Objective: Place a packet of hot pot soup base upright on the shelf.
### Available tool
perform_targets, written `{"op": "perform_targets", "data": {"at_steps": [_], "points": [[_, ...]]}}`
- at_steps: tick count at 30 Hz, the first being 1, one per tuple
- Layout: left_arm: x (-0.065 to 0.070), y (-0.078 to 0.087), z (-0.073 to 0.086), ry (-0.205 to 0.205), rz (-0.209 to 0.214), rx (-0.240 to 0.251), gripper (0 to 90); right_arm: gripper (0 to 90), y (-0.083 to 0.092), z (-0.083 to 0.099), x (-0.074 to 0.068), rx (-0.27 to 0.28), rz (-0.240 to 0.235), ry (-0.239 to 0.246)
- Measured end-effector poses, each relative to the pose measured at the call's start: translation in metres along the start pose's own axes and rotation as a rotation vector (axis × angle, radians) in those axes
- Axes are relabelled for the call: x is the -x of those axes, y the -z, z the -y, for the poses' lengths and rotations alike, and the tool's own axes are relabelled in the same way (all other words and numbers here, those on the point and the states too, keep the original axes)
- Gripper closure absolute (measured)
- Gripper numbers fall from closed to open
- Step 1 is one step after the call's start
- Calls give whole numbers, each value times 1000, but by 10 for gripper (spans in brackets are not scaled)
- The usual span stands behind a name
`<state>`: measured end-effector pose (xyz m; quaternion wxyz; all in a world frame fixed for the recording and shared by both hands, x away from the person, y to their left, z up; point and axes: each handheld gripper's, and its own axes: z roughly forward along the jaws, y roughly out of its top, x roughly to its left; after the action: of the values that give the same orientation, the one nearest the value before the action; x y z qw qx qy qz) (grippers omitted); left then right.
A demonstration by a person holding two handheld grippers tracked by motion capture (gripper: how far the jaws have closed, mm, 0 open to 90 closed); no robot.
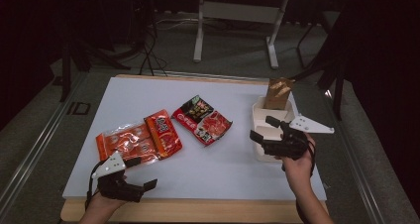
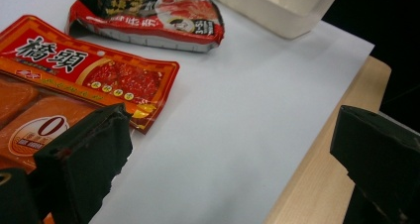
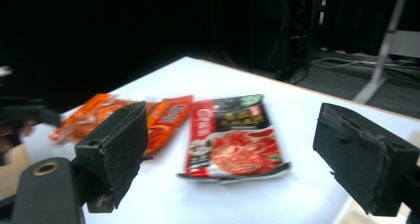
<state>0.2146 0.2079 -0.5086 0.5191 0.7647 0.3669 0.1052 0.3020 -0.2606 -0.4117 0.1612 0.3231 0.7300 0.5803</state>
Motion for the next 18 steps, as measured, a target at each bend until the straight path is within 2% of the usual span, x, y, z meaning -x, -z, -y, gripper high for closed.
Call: {"op": "perform_targets", "data": {"at_steps": [3,9,12,14,18], "points": [[-2,-8,-5,-11,-36,-30,48,138,4,6,-12,-5,-18,21],[-10,-28,-17,-3,-61,-77,146,139,16,13,-25,13,-38,39],[-14,-39,-24,-10,-53,-102,260,140,22,18,-28,15,-34,33],[-17,-48,-29,-16,-65,-116,335,140,24,21,-29,3,-31,35],[-25,-64,-41,-4,-70,-141,463,140,28,27,-32,-13,-22,37]]}}
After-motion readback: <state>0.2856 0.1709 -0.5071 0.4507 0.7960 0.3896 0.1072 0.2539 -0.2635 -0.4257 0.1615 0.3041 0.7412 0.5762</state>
